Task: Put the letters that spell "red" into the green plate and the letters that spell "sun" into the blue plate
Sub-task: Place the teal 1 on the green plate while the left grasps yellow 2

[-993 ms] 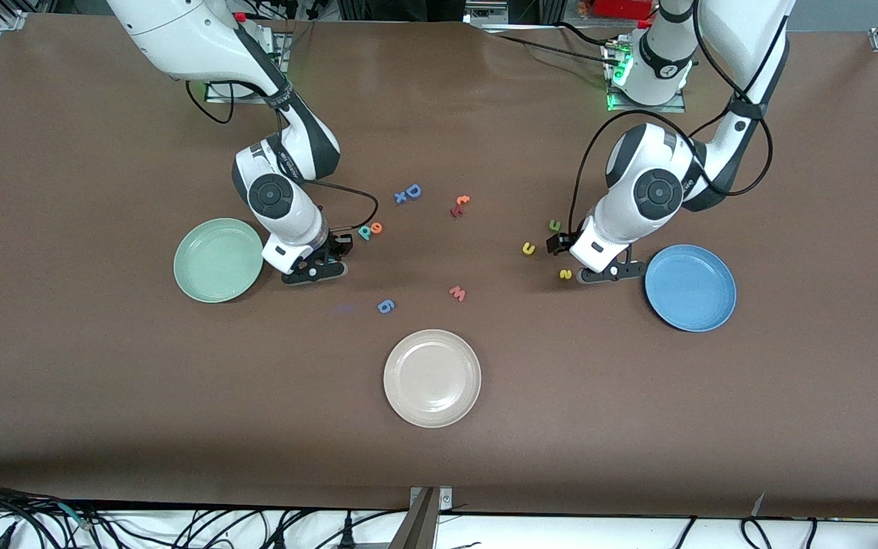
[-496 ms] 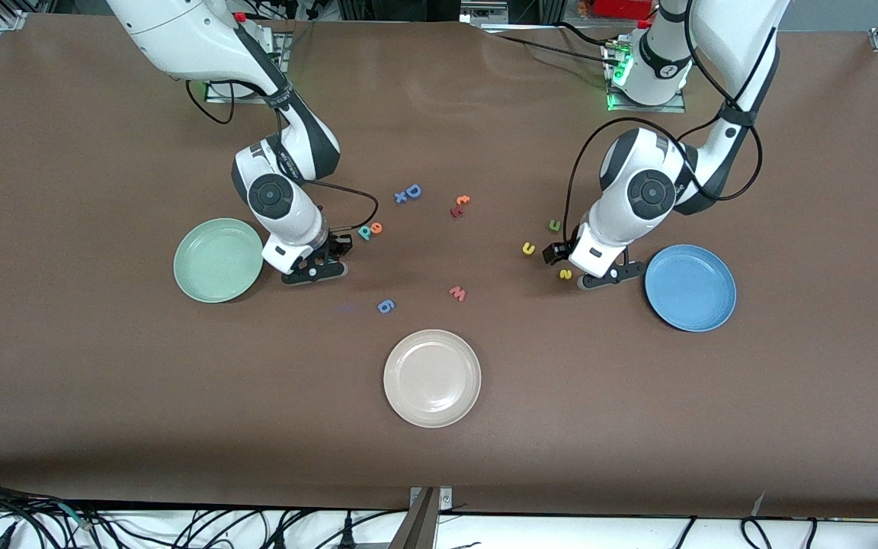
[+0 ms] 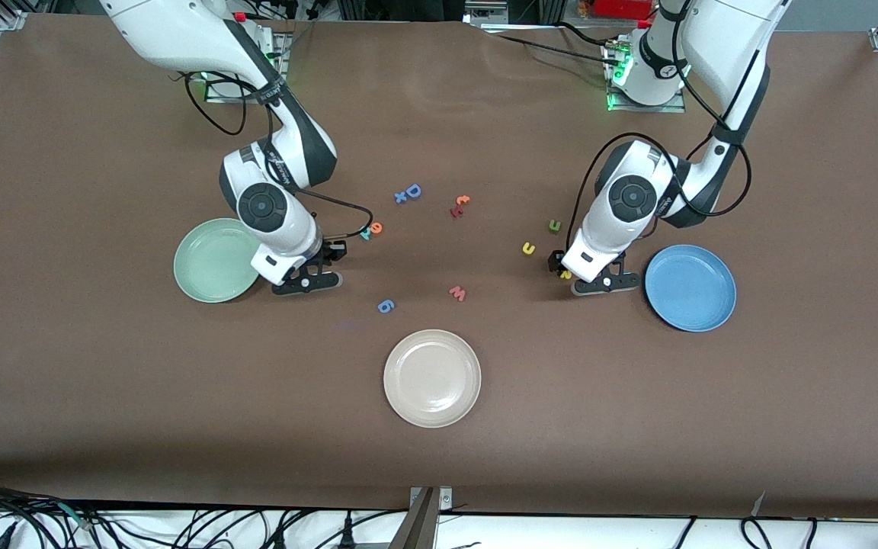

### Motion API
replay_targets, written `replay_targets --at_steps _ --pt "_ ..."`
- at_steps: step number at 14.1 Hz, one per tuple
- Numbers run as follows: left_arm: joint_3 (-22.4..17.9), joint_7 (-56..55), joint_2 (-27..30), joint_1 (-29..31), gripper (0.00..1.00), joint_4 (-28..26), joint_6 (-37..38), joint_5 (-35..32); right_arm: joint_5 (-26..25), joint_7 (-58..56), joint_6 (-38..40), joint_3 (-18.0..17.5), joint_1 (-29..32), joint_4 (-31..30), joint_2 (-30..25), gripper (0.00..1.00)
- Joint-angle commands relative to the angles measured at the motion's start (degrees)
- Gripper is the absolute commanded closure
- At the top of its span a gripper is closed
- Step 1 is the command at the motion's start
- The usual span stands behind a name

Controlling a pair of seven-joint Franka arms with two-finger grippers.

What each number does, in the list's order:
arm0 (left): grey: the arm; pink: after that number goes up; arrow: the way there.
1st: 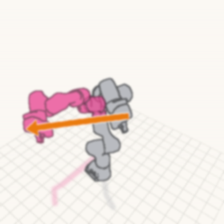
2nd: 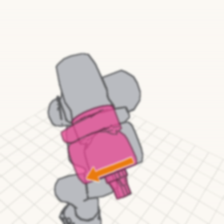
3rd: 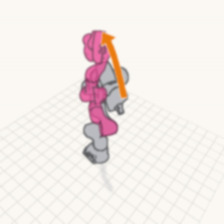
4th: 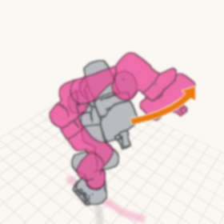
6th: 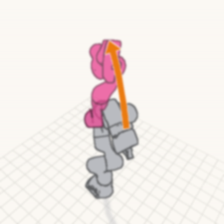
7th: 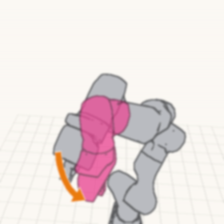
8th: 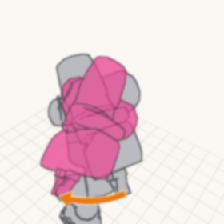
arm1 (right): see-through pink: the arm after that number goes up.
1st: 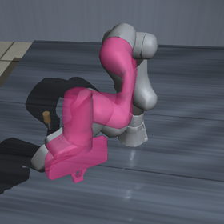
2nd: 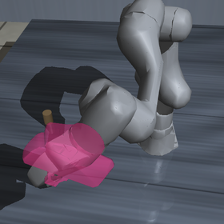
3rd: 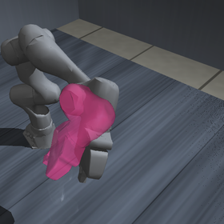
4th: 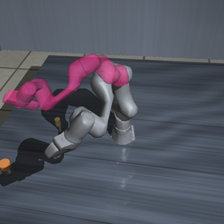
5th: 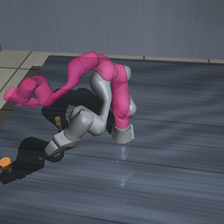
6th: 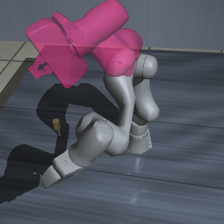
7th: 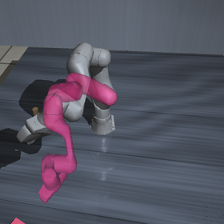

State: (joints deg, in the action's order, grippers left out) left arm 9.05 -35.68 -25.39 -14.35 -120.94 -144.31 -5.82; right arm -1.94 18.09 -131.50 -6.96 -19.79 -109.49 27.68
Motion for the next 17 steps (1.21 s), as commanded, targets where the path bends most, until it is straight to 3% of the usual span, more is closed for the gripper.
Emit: replay_targets --at_steps 1,4,6,8,12,14,17 --pt "-1.23 -2.02 -2.38 -1.64 0.09 1.32 -2.90 -0.95 -0.17 -0.86 2.29 0.63 -0.07 0.68 -1.31 0.89" --pt "-1.31 -2.11 -3.78 -2.52 0.09 1.32 -3.87 -0.68 -0.17 -1.21 3.17 1.42 0.01 1.12 -2.01 0.89" --pt "-1.40 -2.11 -4.58 -2.52 0.09 1.23 -5.19 -0.77 -0.25 -3.66 4.92 3.96 0.01 1.12 -2.71 0.89" --pt "-1.40 -2.02 -4.67 -2.61 0.09 1.23 -5.19 -0.95 -0.17 -9.53 11.85 8.60 0.01 1.12 -4.12 0.89" --pt "-1.49 -1.93 -4.67 -2.61 0.11 1.05 -5.19 -1.21 -0.25 -12.71 12.85 15.47 0.10 -1.50 -3.95 0.89" --pt "-1.49 -1.85 -4.67 -2.61 0.20 0.97 -5.19 -1.30 -0.17 -16.40 12.76 19.07 0.10 -3.44 -2.55 0.89" --pt "-1.49 -1.41 -5.02 -2.96 0.24 0.97 -5.19 -1.39 -0.08 -15.80 11.18 19.35 0.80 -4.68 0.61 0.90"
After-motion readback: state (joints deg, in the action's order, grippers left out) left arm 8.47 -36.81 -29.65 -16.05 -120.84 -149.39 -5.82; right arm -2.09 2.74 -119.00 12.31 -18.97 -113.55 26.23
